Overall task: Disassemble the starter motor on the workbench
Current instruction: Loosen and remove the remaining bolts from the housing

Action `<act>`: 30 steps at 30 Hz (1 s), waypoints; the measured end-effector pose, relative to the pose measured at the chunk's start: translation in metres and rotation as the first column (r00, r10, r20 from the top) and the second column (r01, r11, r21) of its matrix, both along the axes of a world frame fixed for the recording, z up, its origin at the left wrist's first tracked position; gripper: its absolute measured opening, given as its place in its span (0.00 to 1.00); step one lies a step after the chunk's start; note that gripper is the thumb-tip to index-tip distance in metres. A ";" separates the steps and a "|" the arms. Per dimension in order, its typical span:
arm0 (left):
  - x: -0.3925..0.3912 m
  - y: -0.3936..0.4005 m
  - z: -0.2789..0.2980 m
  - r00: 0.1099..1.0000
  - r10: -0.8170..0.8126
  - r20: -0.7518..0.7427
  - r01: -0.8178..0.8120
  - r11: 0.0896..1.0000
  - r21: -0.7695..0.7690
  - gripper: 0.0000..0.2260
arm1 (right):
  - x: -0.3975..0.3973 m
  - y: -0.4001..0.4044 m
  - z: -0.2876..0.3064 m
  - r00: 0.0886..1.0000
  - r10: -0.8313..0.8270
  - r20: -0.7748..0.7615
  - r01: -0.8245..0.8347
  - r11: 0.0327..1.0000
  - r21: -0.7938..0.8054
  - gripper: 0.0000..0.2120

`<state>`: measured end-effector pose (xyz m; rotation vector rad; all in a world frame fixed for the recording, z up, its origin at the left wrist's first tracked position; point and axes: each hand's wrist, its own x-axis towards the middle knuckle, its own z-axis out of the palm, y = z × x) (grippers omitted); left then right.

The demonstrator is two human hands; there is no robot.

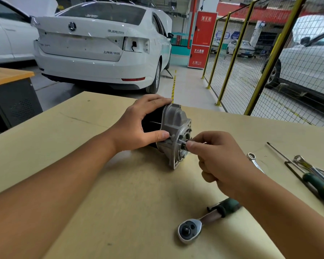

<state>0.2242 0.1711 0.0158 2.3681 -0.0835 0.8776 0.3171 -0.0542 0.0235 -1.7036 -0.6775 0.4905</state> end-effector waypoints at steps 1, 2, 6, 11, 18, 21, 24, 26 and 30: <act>0.000 0.000 0.000 1.000 0.001 -0.003 -0.001 1.000 0.000 0.34 | -0.001 0.000 0.001 0.996 0.003 -0.093 -0.001 1.000 0.023 0.10; 0.000 0.000 0.000 1.000 0.001 -0.006 -0.001 1.000 0.000 0.34 | -0.001 0.001 0.001 0.998 -0.001 -0.061 0.001 1.000 0.007 0.10; 0.000 0.001 0.000 1.000 -0.004 -0.014 0.004 1.000 0.009 0.34 | -0.008 -0.002 0.002 0.728 0.024 0.685 0.091 0.987 -0.131 0.09; -0.002 -0.009 0.003 0.986 0.157 -0.052 -0.143 0.967 0.209 0.35 | -0.005 -0.009 0.006 0.328 0.192 0.925 0.071 0.971 -0.227 0.09; 0.004 -0.047 0.001 0.989 -0.054 0.135 -0.030 0.835 0.550 0.10 | -0.002 -0.009 -0.007 0.514 0.034 0.857 -0.024 0.999 -0.026 0.06; 0.004 -0.048 -0.002 0.989 -0.056 0.137 -0.036 0.808 0.588 0.06 | -0.001 -0.008 -0.006 0.653 0.019 0.757 -0.046 0.999 0.015 0.07; 0.004 -0.047 -0.002 0.987 -0.049 0.152 -0.050 0.811 0.583 0.07 | 0.002 -0.007 0.008 0.730 0.084 0.678 -0.041 0.996 -0.079 0.03; 0.003 -0.048 -0.002 0.987 -0.051 0.153 -0.045 0.824 0.565 0.07 | 0.013 -0.012 0.024 0.818 0.152 0.554 -0.034 0.976 -0.216 0.13; 0.002 -0.049 -0.002 0.986 -0.049 0.160 -0.044 0.848 0.528 0.06 | 0.039 -0.038 0.049 0.941 0.306 0.146 -0.177 0.811 -0.558 0.24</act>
